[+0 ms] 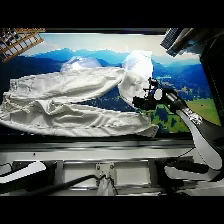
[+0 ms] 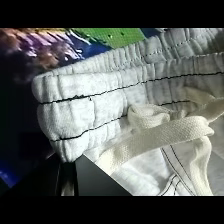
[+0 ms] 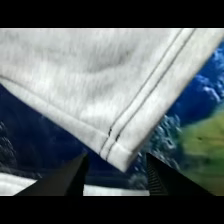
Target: Fold the clothes and pants, and hang the long-sleeved shirts on hangers.
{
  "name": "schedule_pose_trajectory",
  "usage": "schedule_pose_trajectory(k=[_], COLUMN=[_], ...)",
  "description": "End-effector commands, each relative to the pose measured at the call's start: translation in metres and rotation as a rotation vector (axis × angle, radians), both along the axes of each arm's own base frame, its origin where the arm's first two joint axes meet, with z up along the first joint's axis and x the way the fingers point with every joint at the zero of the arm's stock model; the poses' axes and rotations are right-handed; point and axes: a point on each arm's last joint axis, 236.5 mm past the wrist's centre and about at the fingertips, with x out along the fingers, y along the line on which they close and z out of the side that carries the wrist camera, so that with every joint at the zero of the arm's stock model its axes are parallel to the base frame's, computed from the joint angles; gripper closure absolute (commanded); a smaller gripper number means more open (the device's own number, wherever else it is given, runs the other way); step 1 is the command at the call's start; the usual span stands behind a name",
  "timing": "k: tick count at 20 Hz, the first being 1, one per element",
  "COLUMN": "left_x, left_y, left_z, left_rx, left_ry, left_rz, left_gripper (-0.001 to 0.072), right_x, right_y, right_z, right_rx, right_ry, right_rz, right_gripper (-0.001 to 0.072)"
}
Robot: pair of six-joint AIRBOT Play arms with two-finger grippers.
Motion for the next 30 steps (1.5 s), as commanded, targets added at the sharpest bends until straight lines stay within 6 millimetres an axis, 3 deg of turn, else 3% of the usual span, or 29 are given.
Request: schedule_pose_trajectory(k=[1,5,6,8,9,11,13,15,21,26,27,28,29,30], left_x=[0.002,0.003,0.003,0.003,0.003,0.003,0.004,0.009,0.009,0.007,0.006,0.005,0.004,0.001], left_y=[0.000,0.001,0.001,0.001,0.002,0.009,0.016,0.020,0.025,0.023,0.020,0.016,0.011,0.008], left_z=[-0.002,-0.007,-0.009,-0.011,-0.010,-0.007,-0.004,0.000,0.002,-0.002,-0.004,-0.007,-0.009,-0.012], left_rx=[-0.004,-0.008,-0.011,-0.013,-0.006,0.032,0.071,0.092,0.124,0.109,0.094,0.068,0.044,0.028], left_ry=[-0.008,-0.004,-0.001,0.004,0.001,0.005,0.008,-0.014,-0.005,0.006,0.011,0.010,0.014,0.028], left_rz=[0.002,0.002,0.002,0.001,-0.001,-0.014,-0.029,-0.031,-0.053,-0.051,-0.046,-0.036,-0.028,-0.027], left_gripper=[0.0682,0.0682,0.0682,0.0682,0.0682,0.0682,0.0682,0.0682,0.0682,0.0682,0.0682,0.0682,0.0682,0.0682], right_x=[0.006,0.008,0.008,0.007,0.003,-0.016,-0.038,-0.044,-0.030,-0.022,-0.016,-0.012,-0.008,-0.007], right_y=[0.004,0.008,0.010,0.010,0.008,-0.012,-0.055,-0.091,-0.136,-0.176,-0.176,-0.173,-0.168,-0.162], right_z=[-0.007,-0.014,-0.015,-0.015,-0.014,-0.011,-0.010,-0.005,0.005,0.006,0.006,0.006,0.009,0.012], right_rx=[0.022,0.039,0.046,0.047,0.028,-0.078,-0.269,-0.423,-0.624,-0.611,-0.593,-0.569,-0.549,-0.525], right_ry=[-0.005,0.003,0.007,0.010,0.018,0.045,0.117,0.155,0.133,0.117,0.091,0.074,0.060,0.055], right_rz=[-0.035,-0.049,-0.052,-0.049,-0.014,0.162,0.298,0.365,0.441,0.317,0.295,0.276,0.263,0.248], right_gripper=[0.0320,0.0340,0.0412,0.0629,0.0677,0.0678,0.0678,0.0678,0.0678,0.0678,0.0671,0.0526,0.0302,0.0255])
